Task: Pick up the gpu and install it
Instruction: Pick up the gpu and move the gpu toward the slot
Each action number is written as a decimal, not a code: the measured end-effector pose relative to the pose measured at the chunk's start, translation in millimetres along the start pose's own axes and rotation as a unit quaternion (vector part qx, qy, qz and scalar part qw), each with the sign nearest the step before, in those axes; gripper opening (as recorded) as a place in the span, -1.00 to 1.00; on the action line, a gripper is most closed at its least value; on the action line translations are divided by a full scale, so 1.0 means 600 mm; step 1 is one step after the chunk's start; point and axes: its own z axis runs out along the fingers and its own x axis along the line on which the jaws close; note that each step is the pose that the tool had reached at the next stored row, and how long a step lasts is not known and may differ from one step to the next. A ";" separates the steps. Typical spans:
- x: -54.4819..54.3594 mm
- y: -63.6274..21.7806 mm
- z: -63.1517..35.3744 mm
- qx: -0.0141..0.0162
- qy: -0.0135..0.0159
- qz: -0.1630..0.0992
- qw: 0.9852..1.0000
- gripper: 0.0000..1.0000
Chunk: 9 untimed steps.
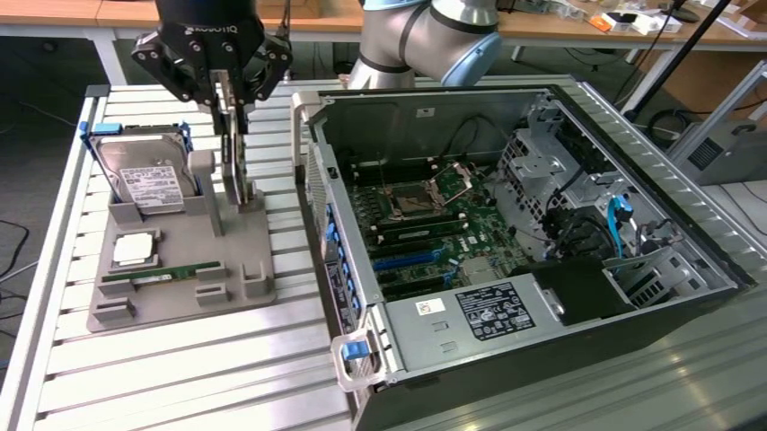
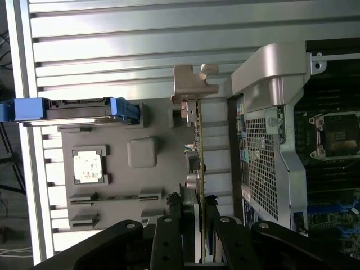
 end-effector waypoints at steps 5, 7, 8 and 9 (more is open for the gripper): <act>0.000 0.000 -0.002 0.000 0.000 0.000 1.000 -0.45; 0.000 0.000 -0.003 0.000 0.000 0.000 1.000 -0.45; 0.000 0.000 -0.003 0.000 0.000 0.000 1.000 -0.45; 0.000 0.000 -0.003 0.000 0.000 0.000 1.000 -0.45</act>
